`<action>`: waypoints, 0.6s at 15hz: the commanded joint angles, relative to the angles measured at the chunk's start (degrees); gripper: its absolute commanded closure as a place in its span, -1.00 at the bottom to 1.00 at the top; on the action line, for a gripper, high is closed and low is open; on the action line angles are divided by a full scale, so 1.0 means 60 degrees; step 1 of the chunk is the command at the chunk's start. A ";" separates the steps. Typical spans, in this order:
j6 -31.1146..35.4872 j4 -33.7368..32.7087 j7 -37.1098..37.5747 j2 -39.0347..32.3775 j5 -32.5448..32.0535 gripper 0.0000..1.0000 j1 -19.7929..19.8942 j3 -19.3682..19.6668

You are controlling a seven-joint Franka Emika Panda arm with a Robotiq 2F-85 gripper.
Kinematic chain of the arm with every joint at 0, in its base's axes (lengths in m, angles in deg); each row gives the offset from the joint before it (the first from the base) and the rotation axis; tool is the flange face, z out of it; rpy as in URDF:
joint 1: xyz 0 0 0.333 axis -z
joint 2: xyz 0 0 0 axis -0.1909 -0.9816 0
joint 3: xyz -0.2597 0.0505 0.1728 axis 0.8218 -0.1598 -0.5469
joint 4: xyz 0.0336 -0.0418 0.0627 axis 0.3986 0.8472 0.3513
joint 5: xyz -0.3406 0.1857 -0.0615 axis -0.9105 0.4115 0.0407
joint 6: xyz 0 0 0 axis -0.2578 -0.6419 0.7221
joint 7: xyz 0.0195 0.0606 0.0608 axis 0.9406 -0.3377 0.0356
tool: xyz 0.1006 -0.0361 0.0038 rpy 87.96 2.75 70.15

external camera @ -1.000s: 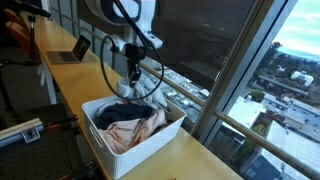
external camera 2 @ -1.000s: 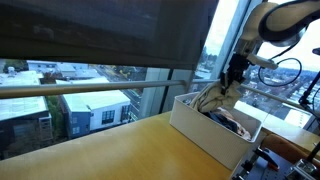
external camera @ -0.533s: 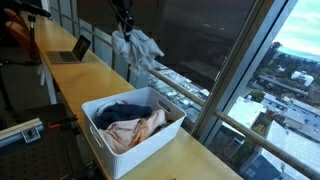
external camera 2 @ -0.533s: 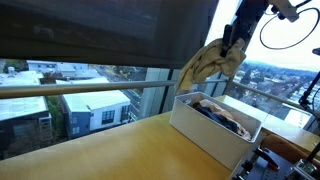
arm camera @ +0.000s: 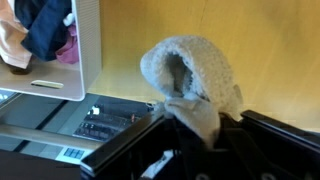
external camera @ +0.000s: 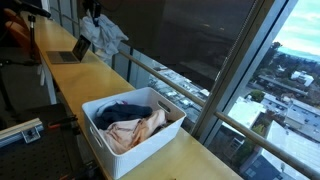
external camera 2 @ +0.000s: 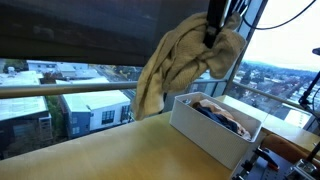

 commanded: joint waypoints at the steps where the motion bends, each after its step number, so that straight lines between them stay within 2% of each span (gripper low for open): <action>1: -0.0299 -0.0753 0.0260 -0.1213 -0.0447 0.92 -0.0528 -0.0021; 2: -0.0303 -0.0787 0.0270 -0.1417 -0.0552 0.17 -0.0656 0.0078; 3: -0.0314 -0.0826 0.0240 -0.1551 -0.0621 0.12 -0.0716 0.0188; 5: -0.0340 -0.0820 0.0103 -0.1609 -0.0672 -0.12 -0.0707 0.0412; 9: -0.0303 -0.0664 -0.0057 -0.1338 -0.0612 -0.71 -0.0470 0.0883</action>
